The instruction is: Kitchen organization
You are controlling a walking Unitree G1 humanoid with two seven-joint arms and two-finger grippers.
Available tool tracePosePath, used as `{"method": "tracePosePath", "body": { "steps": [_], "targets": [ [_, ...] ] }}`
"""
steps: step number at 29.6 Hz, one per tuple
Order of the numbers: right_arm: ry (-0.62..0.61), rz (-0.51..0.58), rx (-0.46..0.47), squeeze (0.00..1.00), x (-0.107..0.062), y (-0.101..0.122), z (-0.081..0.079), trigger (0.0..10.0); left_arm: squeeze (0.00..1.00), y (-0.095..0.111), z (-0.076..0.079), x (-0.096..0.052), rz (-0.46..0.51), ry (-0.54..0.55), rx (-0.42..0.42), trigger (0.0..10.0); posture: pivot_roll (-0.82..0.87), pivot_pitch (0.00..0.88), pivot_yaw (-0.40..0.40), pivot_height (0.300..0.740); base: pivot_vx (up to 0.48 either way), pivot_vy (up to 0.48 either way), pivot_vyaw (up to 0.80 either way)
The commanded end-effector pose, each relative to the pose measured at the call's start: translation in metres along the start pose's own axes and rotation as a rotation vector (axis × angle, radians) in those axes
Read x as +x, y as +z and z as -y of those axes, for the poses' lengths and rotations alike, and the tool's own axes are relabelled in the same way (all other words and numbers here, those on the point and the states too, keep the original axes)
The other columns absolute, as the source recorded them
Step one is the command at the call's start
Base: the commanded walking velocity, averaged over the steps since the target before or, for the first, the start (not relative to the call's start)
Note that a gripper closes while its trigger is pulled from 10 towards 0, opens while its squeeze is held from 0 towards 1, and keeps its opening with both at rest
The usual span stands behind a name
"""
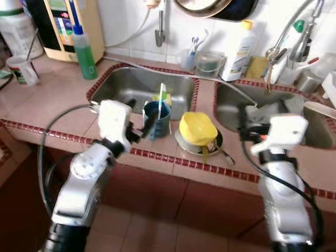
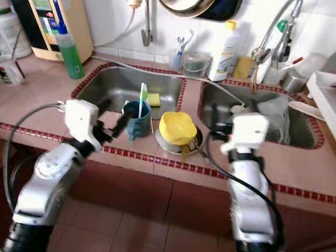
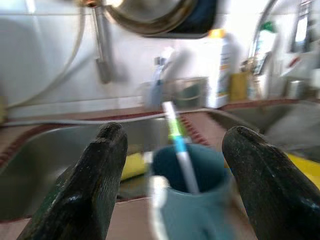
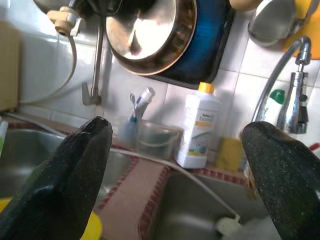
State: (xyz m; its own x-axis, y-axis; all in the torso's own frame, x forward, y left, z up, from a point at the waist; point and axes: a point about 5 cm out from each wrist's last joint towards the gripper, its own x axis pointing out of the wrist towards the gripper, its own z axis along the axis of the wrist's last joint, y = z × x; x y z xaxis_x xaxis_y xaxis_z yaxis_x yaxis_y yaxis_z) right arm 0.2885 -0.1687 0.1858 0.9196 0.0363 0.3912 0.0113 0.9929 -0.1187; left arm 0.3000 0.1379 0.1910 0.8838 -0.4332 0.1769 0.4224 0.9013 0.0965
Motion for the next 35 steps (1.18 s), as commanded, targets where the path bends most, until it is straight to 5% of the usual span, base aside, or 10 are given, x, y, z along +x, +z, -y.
{"method": "tracePosePath", "body": {
  "steps": [1, 18, 19, 20, 34, 35],
  "targets": [
    [-0.026, 0.001, -0.016, 0.00, -0.001, 0.000, 0.010, 10.0, 0.00, 0.004, 0.009, 0.004, 0.016, -0.037, -0.006, 10.0, 0.13, 0.044, -0.037, 0.740, 0.274, 0.000, 0.00],
    [-0.022, -0.019, 0.029, 0.00, -0.001, -0.001, 0.010, 10.0, 0.00, 0.008, 0.006, 0.008, 0.037, -0.025, -0.028, 10.0, 0.13, 0.040, -0.039, 0.740, 0.112, 0.000, 0.00],
    [-0.018, -0.023, 0.044, 0.57, -0.001, -0.002, 0.010, 10.0, 0.00, 0.008, 0.006, 0.008, 0.036, -0.025, -0.028, 10.0, 0.13, 0.041, -0.039, 0.740, 0.000, 0.000, 0.00],
    [-0.001, -0.023, 0.071, 1.00, -0.002, -0.001, 0.009, 10.0, 0.00, 0.008, 0.005, 0.008, 0.033, -0.026, -0.025, 10.0, 0.13, 0.041, -0.039, 0.740, 0.000, 0.000, 0.00],
    [0.175, -0.103, 0.142, 1.00, -0.011, -0.005, -0.002, 10.0, 0.00, 0.013, 0.005, 0.026, -0.098, -0.057, -0.041, 10.0, 0.12, 0.036, -0.033, 0.740, 0.000, 0.000, 0.00],
    [0.206, -0.115, 0.139, 0.00, -0.014, -0.005, -0.003, 10.0, 0.00, 0.013, 0.006, 0.028, -0.109, -0.063, -0.040, 10.0, 0.11, 0.037, -0.030, 0.740, 0.000, 0.000, 0.00]
  ]
}}
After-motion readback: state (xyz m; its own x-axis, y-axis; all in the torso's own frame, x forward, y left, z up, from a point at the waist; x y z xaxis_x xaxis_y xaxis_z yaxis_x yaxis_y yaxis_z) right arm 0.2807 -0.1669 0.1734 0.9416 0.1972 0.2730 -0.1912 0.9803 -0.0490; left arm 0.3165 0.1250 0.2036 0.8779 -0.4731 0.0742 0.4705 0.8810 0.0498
